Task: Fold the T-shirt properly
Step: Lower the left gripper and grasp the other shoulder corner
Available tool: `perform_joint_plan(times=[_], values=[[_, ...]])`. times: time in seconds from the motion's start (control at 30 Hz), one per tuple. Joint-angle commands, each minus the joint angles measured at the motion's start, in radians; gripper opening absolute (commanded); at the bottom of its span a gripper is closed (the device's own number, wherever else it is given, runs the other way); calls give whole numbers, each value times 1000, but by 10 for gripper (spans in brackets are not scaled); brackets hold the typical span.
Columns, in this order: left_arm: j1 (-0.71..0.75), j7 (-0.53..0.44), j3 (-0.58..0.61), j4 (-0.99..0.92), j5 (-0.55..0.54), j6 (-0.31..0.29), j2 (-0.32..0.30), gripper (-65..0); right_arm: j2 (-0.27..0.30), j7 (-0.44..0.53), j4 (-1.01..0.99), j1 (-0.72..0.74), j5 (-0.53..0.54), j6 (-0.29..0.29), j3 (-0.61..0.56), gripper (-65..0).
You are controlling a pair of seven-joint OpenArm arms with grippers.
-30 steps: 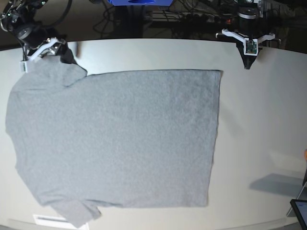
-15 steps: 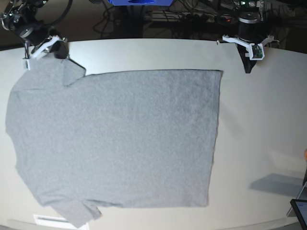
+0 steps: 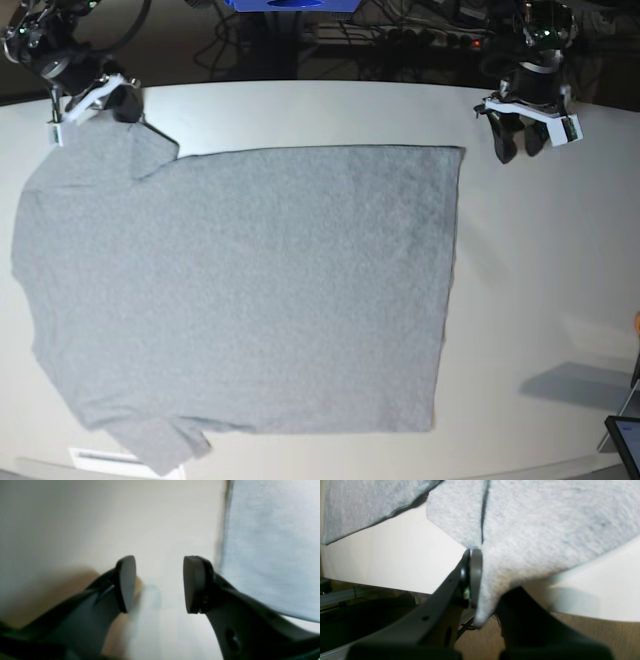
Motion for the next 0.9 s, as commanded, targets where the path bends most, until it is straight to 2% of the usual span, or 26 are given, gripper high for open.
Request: perform_joint_plan(times=[0.0, 0.1, 0.23, 0.47, 0.57, 0.87], values=[[2, -2, -5, 17, -33, -44, -9, -346, 2, -33, 5, -8, -31, -8, -1, -649], [2, 61, -3, 17, -101, -124, -2, -339, 2, -33, 5, -8, -31, -8, -1, -649], [1, 128, -5, 15, -148, -170, 18, -339, 2, -33, 5, -10, -31, -8, -1, -650], [-38, 171, 4, -54, -173, -170, 31, -339, 2, -35, 5, -10, -31, -8, -1, -650], [-67, 204, -6, -105, -173, -170, 58, -341, 2, -35, 5, -10, -31, -8, -1, -650], [-121, 204, 6, -169, -173, -170, 73, -341, 2, -35, 5, -11, -31, -8, -1, -650]])
